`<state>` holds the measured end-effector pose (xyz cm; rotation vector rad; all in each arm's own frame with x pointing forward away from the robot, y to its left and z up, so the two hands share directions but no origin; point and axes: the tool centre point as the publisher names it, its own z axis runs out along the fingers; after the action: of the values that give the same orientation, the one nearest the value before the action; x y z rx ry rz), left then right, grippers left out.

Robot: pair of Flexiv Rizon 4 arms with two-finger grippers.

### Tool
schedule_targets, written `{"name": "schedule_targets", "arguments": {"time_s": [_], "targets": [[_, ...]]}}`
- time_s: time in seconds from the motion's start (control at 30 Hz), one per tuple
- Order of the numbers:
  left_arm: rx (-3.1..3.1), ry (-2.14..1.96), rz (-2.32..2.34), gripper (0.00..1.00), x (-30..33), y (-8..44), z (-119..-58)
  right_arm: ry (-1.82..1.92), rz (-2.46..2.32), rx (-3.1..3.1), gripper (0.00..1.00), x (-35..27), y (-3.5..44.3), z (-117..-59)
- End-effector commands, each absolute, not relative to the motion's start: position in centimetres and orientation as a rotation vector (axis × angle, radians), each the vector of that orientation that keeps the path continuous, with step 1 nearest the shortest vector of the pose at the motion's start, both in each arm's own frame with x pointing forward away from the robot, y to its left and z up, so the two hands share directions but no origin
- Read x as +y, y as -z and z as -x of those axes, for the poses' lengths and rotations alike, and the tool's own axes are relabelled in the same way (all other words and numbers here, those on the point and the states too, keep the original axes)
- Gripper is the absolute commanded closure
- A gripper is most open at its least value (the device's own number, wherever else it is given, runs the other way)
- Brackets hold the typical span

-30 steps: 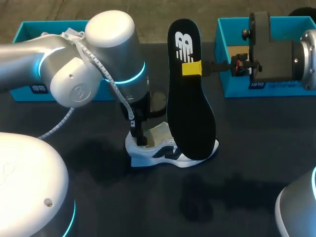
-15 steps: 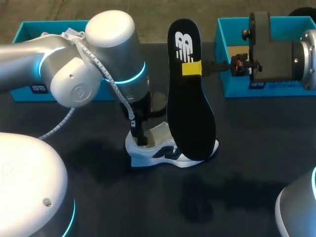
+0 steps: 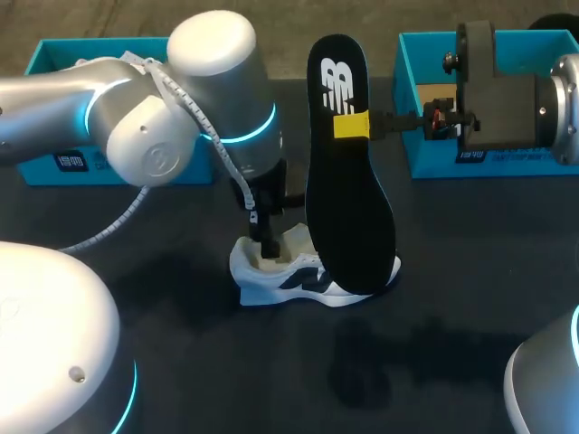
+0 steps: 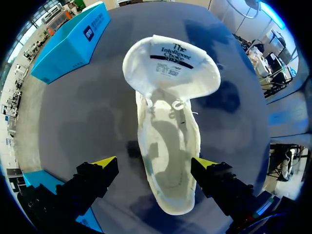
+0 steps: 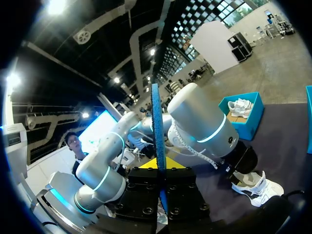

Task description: Take the shoe out of the shoebox, open the shoe tongue, remove and reinsert the insole, then place the shoe into the shoebox

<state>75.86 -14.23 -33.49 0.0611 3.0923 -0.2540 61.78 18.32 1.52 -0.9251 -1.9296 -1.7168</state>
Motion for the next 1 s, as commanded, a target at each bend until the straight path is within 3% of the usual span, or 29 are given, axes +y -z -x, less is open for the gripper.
{"name": "schedule_targets", "arguments": {"time_s": [0.03,1.0], "targets": [[3.102,0.229,-0.085,0.0,-15.3,33.3,-76.6,1.714,0.928,-1.93,1.0,18.7,-1.5,-61.9],[3.122,0.221,-0.123,0.0,-18.8,37.7,-78.7,1.714,0.928,-1.93,1.0,18.7,-1.5,-61.9]]}}
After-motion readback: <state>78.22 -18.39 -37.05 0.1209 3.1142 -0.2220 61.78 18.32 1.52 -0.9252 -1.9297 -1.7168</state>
